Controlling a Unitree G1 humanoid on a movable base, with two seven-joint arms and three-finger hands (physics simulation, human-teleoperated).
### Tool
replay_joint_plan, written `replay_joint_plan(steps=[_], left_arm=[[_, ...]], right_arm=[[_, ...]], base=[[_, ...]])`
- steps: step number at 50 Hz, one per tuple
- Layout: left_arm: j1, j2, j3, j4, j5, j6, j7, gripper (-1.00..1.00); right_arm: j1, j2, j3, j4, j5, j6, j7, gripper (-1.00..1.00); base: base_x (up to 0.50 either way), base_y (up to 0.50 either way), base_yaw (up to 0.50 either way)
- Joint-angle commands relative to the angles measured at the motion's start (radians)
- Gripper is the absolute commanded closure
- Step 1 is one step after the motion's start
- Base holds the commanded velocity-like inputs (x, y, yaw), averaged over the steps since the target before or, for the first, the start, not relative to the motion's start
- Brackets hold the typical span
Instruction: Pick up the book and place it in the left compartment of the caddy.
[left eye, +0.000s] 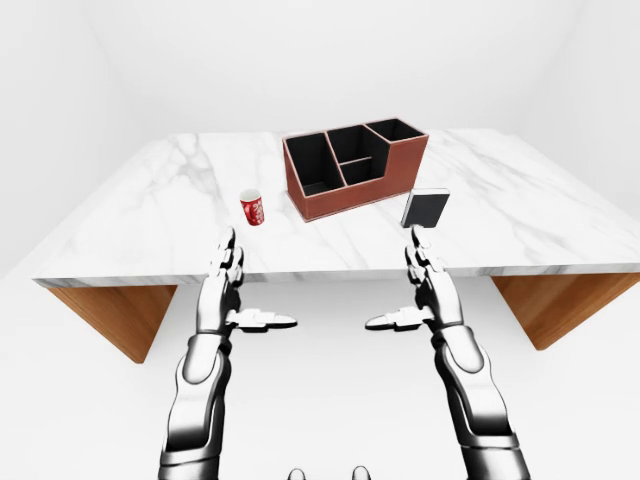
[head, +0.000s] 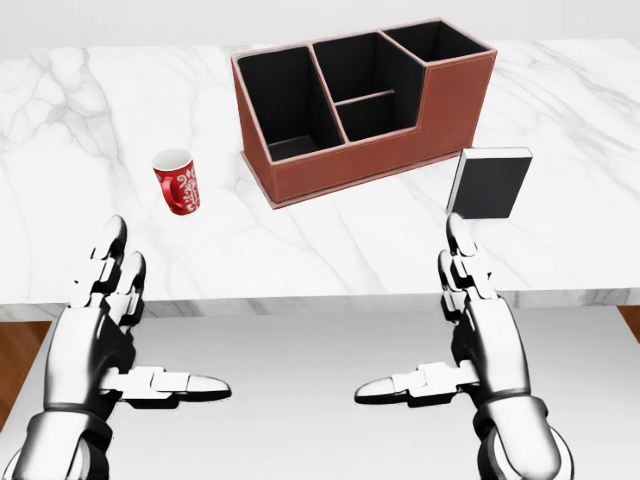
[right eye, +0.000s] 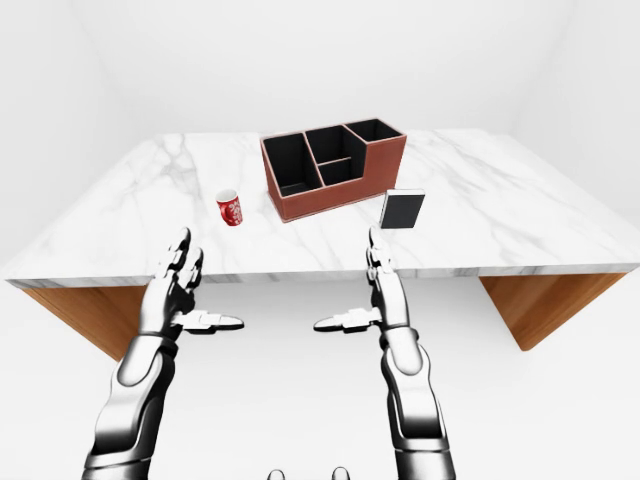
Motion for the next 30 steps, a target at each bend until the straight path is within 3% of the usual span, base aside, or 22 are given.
replay_joint_plan(steps=[1, 19, 30], left_arm=[[-0.044, 0.021, 0.034, -0.084, -0.038, 0.000, -0.024, -1.00], [-0.063, 0.045, 0.063, -0.195, -0.067, 0.000, -0.045, -1.00], [-0.120, 0.072, 0.104, -0.283, -0.149, 0.000, -0.051, -1.00]], right_arm=[[-0.040, -0.016, -0.023, -0.100, 0.019, 0.000, 0.044, -1.00], [-0.111, -0.043, -0.064, -0.224, 0.067, 0.000, 0.071, -1.00], [-0.143, -0.060, -0.076, -0.278, 0.070, 0.000, 0.068, -1.00]], base=[[0.00, 0.00, 0.00], [0.00, 0.00, 0.00], [0.00, 0.00, 0.00]])
